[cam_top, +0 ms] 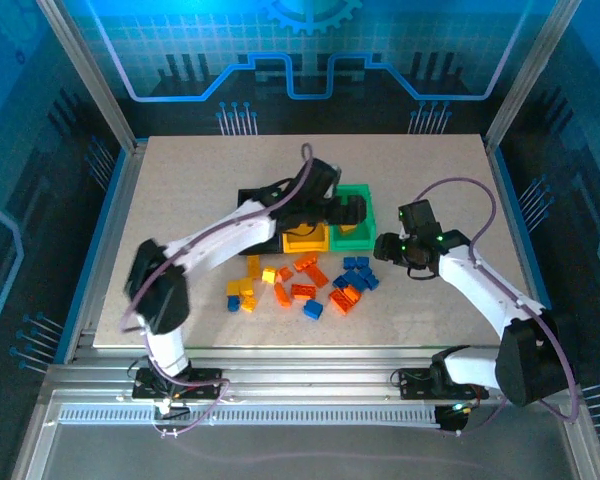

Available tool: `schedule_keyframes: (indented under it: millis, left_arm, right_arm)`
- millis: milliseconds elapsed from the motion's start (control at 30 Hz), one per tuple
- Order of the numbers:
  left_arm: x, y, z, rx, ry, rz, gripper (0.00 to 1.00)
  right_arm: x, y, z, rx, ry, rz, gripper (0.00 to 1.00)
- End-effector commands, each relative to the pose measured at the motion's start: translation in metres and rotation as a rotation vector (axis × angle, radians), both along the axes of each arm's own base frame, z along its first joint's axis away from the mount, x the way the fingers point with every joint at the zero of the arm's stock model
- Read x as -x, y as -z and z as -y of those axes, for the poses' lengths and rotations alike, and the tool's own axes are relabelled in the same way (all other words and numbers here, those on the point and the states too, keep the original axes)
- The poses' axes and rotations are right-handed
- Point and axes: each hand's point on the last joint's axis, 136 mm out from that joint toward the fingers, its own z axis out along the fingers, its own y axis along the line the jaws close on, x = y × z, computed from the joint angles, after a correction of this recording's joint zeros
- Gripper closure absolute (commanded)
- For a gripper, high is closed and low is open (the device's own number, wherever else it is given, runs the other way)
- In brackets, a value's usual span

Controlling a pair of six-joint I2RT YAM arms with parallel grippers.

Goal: Sort the legos into containers by color

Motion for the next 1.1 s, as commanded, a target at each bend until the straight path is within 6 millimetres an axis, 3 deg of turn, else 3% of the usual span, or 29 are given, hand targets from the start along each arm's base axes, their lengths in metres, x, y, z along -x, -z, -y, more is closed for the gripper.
schedule_keyframes:
  millis: [0, 167, 300, 767, 900, 1067]
  left_arm:
    - [0.051, 0.022, -0.019, -0.034, 0.043, -0.063, 0.01]
    - [0.128, 0.081, -0.046, -0.193, 0.114, -0.165, 0.02]
    - [0.158, 0.112, -0.048, -0.288, 0.141, -0.197, 0.06]
    - [0.156, 0.173, -0.047, -0.526, 0.154, -0.206, 0.18]
    - [0.154, 0.184, -0.045, -0.538, 0.156, -0.205, 0.24]
    - [0.153, 0.186, -0.040, -0.523, 0.165, -0.195, 0.37]
  right_arm:
    - [0.011, 0.005, 0.006, 0.010, 0.002, -0.019, 0.38]
    - [0.015, 0.014, 0.006, 0.010, 0.007, -0.030, 0.38]
    - [0.015, 0.016, 0.006, 0.008, 0.014, -0.035, 0.38]
    - [0.015, 0.007, 0.011, 0.023, 0.019, -0.009, 0.38]
    - [0.015, 0.007, 0.013, 0.020, 0.023, -0.007, 0.37]
    - [0.013, 0.006, 0.014, 0.020, 0.024, -0.002, 0.37]
